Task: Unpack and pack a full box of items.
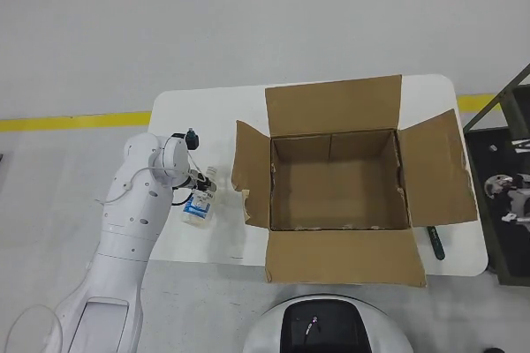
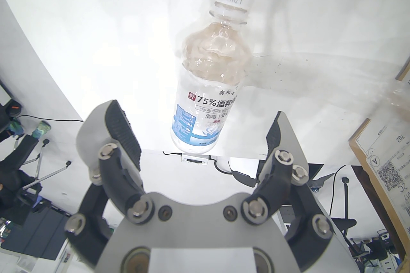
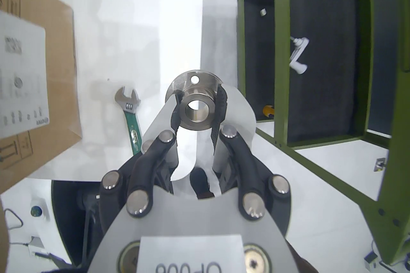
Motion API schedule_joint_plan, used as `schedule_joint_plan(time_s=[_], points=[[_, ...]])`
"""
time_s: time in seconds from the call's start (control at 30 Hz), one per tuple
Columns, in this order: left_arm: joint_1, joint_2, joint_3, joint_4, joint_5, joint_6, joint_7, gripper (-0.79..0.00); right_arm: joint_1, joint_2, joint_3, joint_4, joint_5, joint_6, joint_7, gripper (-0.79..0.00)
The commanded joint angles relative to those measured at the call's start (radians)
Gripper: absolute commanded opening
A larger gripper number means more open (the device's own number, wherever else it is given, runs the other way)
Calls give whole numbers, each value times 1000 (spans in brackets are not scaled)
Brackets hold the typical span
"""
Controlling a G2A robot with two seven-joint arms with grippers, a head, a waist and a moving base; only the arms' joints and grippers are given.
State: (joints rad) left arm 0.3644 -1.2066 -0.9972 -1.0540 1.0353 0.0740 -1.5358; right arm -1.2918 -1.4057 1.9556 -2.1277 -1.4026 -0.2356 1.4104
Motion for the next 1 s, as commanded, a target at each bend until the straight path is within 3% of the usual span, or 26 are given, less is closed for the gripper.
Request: schedule_joint_plan(time_s=[0.0,0.4,0.97], points=[[0,0,0,0,0,0,0,0,-43,1,-25,18,-14,-19,-19,-785],[0,0,0,0,0,0,0,0,-114,12,-109,93,-42,-36,-97,-785],[0,0,0,0,0,0,0,0,-125,33,-142,174,-63,-30,-131,-785]])
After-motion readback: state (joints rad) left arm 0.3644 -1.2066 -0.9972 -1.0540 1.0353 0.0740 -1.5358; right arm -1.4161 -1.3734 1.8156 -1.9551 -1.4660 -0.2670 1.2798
